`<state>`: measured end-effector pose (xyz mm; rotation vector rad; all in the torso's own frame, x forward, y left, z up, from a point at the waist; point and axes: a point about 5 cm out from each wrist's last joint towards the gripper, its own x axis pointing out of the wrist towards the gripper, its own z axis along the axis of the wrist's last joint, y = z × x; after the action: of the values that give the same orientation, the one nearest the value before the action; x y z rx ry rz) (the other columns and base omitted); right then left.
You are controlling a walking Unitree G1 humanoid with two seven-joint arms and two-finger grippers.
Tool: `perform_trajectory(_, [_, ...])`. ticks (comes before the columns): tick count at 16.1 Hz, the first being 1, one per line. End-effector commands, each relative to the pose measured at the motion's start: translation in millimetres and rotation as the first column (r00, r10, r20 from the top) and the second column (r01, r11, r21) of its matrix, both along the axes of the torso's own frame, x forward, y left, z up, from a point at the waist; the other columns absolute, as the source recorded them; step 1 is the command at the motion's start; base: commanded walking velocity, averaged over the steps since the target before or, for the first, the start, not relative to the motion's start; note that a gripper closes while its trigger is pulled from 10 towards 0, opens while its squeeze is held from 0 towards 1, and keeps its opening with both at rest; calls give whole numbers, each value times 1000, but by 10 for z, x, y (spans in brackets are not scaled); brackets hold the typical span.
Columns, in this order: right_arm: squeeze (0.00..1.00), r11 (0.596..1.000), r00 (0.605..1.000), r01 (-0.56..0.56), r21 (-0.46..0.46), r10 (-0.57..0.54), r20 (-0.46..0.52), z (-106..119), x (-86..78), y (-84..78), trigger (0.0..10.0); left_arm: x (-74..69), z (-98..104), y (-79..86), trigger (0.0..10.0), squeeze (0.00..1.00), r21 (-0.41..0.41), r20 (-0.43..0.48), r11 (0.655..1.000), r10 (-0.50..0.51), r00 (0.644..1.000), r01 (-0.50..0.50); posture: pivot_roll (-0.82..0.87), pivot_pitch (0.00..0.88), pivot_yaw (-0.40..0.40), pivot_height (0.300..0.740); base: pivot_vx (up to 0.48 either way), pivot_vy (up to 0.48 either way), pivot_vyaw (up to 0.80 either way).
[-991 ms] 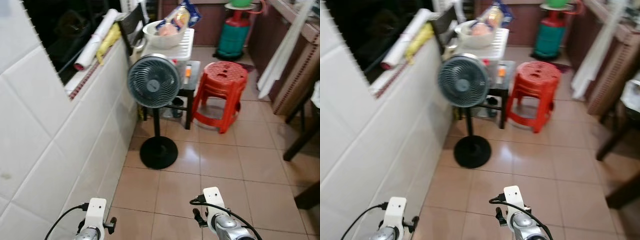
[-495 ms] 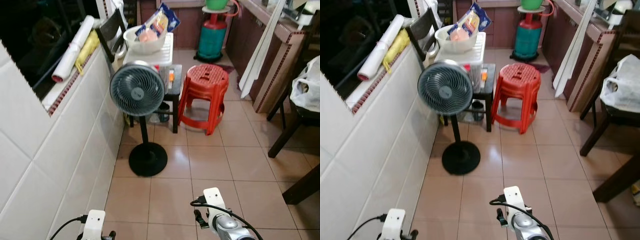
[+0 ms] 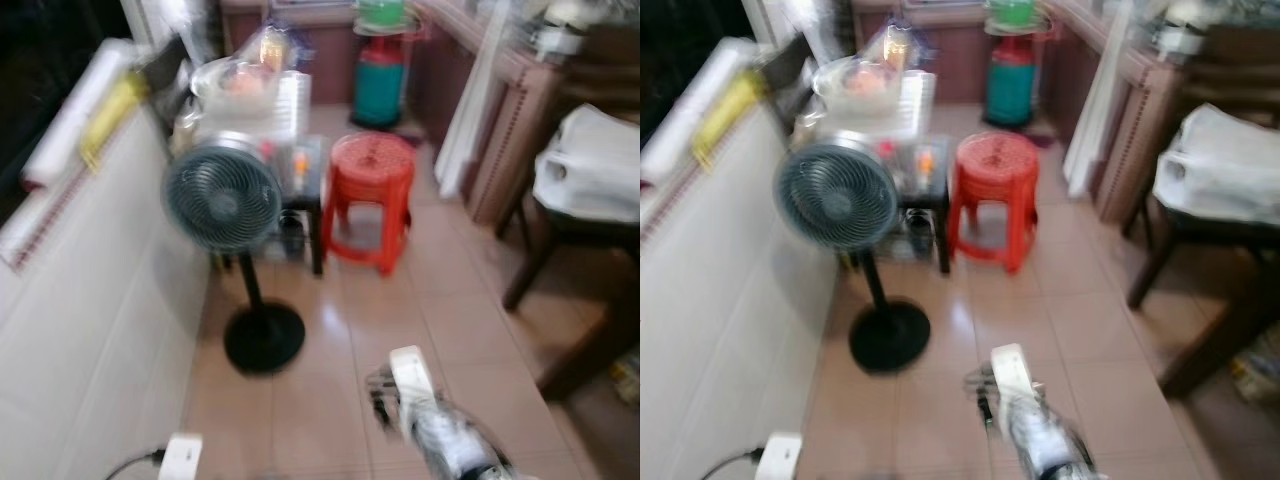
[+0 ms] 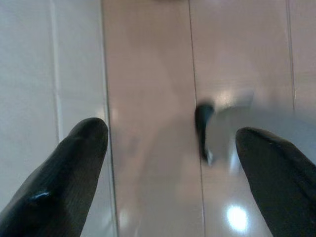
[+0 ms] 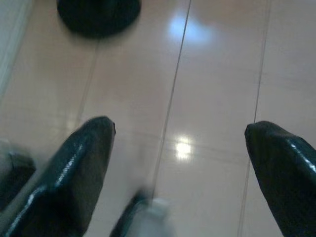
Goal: Setting the table
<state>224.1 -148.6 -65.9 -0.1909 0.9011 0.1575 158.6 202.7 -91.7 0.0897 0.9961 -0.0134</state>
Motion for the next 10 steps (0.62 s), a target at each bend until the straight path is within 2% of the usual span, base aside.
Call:
perform_trajectory(1, [0,1000,1000,9,-12,-10,-19,-17,-28,-67,10000,-21,-12,-18,10000,0,-4,-5,1000,7,1000,-7,-65,0,67,740,0,0,0])
perform_trajectory(5, [0,1000,1000,-8,-13,8,-20,-16,-26,-57,10000,-86,-39,-15,10000,0,7,-26,1000,19,999,-19,-53,0,64,740,0,0,0])
perform_trajectory(10, [0,1000,999,-25,-15,24,-24,-17,-28,-49,10000,-239,-97,-14,10000,0,37,-75,999,21,997,-19,-40,0,66,740,0,0,0])
